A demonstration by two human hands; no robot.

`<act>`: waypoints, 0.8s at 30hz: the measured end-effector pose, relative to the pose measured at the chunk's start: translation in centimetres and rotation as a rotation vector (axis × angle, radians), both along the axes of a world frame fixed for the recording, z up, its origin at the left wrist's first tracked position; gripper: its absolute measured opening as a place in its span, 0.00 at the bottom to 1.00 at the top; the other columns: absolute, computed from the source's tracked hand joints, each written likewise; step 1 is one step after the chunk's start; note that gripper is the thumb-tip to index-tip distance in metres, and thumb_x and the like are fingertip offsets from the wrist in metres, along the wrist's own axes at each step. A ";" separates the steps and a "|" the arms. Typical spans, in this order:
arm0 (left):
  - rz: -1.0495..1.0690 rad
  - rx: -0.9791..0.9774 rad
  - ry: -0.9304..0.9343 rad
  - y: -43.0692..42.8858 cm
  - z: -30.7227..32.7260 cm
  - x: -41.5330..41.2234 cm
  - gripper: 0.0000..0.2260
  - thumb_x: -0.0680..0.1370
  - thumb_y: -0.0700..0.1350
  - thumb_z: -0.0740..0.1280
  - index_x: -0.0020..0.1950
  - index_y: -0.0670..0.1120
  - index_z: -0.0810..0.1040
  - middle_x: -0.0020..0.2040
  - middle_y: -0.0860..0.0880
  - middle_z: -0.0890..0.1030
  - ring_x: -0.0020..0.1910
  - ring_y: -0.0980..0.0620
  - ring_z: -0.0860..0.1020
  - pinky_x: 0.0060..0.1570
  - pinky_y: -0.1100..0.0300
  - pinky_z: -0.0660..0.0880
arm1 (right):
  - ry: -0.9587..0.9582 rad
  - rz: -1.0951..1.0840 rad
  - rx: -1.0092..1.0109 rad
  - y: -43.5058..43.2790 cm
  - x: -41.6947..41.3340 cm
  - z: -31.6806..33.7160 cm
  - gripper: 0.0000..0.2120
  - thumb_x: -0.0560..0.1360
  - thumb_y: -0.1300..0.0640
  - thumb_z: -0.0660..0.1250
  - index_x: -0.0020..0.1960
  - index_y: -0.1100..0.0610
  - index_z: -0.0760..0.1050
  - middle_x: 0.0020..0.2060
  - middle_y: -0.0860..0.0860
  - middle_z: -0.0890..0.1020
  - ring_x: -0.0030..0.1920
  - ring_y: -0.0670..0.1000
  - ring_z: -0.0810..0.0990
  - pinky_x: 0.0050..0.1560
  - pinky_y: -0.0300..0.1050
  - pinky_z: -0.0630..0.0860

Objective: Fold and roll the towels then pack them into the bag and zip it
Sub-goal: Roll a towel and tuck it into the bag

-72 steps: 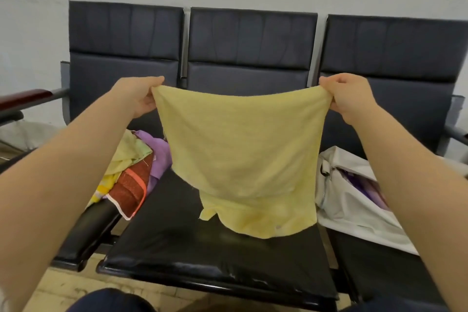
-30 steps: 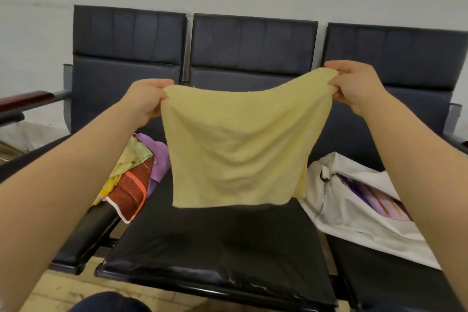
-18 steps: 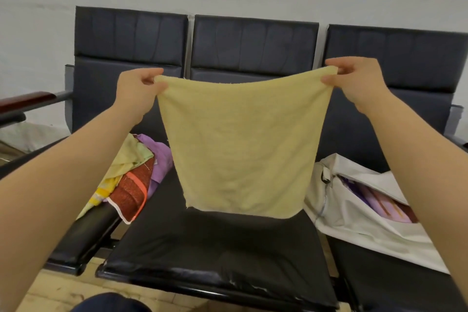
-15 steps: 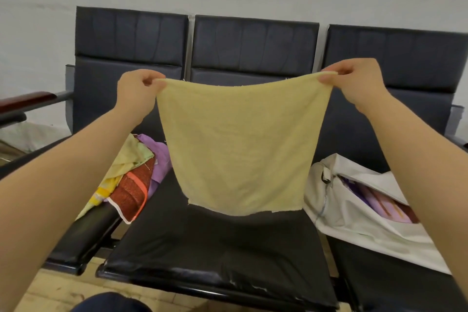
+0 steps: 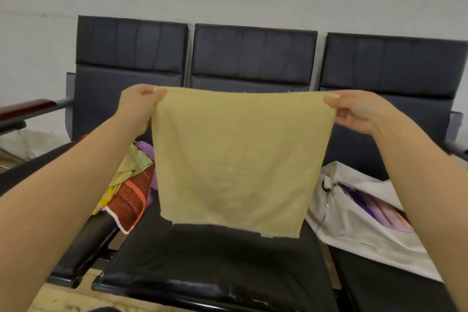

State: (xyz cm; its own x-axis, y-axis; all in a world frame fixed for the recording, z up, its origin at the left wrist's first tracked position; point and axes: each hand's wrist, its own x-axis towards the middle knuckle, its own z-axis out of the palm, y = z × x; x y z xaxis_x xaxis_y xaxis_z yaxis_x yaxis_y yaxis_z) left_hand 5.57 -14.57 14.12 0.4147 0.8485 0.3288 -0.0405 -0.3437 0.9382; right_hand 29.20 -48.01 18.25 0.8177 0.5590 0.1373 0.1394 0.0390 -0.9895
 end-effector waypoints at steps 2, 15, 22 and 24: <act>-0.128 -0.193 -0.043 -0.1 0.2 0.2 0.12 0.77 0.38 0.67 0.61 0.40 0.77 0.54 0.44 0.80 0.51 0.49 0.79 0.51 0.57 0.77 | 0.052 -0.052 -0.024 0.8 0.4 -0.4 0.11 0.75 0.71 0.64 0.53 0.60 0.78 0.43 0.53 0.84 0.44 0.48 0.83 0.46 0.40 0.81; -0.070 0.069 0.216 -0.2 1.7 0.6 0.07 0.81 0.39 0.55 0.46 0.46 0.71 0.40 0.45 0.70 0.41 0.45 0.69 0.39 0.55 0.69 | 0.000 -0.207 -0.009 2.6 0.9 -0.7 0.13 0.78 0.63 0.65 0.63 0.61 0.76 0.56 0.57 0.81 0.53 0.53 0.81 0.49 0.49 0.79; -0.202 -0.224 0.091 -0.1 1.0 -0.1 0.10 0.82 0.39 0.57 0.61 0.42 0.75 0.51 0.44 0.78 0.49 0.48 0.76 0.49 0.56 0.73 | 0.254 -0.204 0.017 2.5 -0.3 -1.7 0.08 0.75 0.64 0.68 0.54 0.60 0.77 0.45 0.54 0.82 0.44 0.51 0.81 0.44 0.45 0.80; -0.201 -0.289 0.117 -0.2 1.1 0.1 0.08 0.81 0.37 0.59 0.56 0.40 0.75 0.47 0.44 0.78 0.44 0.49 0.76 0.45 0.57 0.73 | 0.320 -0.259 -0.101 2.7 0.0 -1.8 0.08 0.74 0.64 0.68 0.53 0.60 0.77 0.42 0.53 0.81 0.40 0.50 0.80 0.46 0.44 0.79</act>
State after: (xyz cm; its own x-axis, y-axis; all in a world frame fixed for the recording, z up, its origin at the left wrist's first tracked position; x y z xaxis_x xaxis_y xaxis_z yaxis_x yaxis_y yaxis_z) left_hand 5.68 -14.81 15.26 0.6029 0.7973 0.0281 0.0329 -0.0601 0.9977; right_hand 29.20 -45.33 16.44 0.9255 0.3270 -0.1914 -0.1831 -0.0563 -0.9815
